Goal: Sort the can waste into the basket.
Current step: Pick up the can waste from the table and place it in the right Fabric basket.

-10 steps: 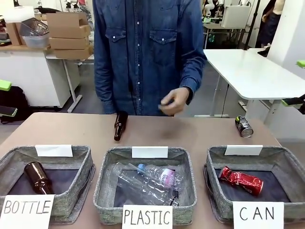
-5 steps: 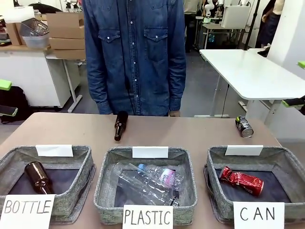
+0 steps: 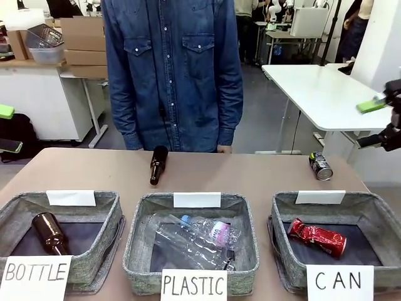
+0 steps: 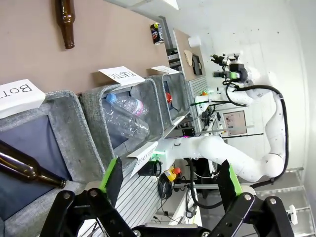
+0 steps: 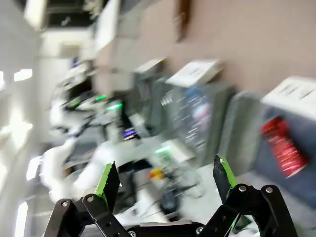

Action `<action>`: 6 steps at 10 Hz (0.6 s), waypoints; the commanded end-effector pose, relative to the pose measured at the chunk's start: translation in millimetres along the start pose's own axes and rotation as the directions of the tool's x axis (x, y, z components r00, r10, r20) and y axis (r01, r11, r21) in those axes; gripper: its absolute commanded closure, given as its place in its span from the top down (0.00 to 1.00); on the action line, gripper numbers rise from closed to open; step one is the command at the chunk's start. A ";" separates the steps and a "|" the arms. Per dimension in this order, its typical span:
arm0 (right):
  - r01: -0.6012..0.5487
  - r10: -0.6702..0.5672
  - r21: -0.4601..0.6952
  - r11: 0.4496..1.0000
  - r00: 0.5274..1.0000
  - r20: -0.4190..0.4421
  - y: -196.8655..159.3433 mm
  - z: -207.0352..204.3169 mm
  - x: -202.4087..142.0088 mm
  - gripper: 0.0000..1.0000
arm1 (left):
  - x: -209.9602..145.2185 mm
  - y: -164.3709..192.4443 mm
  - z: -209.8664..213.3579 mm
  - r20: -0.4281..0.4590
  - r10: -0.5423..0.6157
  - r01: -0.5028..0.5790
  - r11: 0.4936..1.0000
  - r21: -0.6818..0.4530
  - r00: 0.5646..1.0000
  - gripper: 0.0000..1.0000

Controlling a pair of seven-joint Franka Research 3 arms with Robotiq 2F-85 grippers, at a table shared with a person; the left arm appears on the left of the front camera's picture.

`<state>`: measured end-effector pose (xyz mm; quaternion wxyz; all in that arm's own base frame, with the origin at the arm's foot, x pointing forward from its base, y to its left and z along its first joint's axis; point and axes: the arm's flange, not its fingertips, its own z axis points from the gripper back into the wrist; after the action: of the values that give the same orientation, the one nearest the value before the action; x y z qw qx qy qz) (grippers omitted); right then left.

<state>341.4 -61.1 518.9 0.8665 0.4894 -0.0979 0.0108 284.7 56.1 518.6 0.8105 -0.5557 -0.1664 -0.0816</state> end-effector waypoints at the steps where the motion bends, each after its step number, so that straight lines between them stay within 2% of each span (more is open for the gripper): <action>1: 0.042 0.074 -0.562 0.826 0.981 0.182 -29.9 -11.3 32.9 1.00 | 1.5 -3.3 -1.4 0.007 0.000 0.000 1.000 -0.016 1.000 1.00; 2: 0.034 0.109 -0.585 0.810 0.972 0.207 -36.1 -10.2 36.0 1.00 | 1.5 -3.3 -1.4 0.007 0.000 0.000 1.000 -0.016 1.000 1.00; 3: 0.047 0.095 -0.551 0.833 0.969 0.226 -38.7 -5.7 33.0 1.00 | 1.5 -3.3 -1.4 0.007 0.000 0.000 1.000 -0.016 1.000 1.00; 4: 0.061 -0.023 -0.186 0.981 0.980 0.198 -24.4 12.5 10.9 1.00 | 1.5 -3.3 -1.4 0.007 0.000 0.000 1.000 -0.016 1.000 1.00; 5: -0.050 0.133 -0.440 0.897 0.978 0.160 -32.8 3.8 42.5 1.00 | 1.5 -3.3 -1.4 0.007 0.000 0.000 1.000 -0.016 1.000 1.00; 6: -0.050 0.133 -0.440 0.897 0.978 0.160 -32.8 3.8 42.5 1.00 | 1.5 -3.3 -1.4 0.007 0.000 0.000 1.000 -0.016 1.000 1.00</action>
<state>379.1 -89.8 498.5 0.9337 0.2947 -0.2016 -0.0271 284.6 56.2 519.3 0.8106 -0.5554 -0.1667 -0.0818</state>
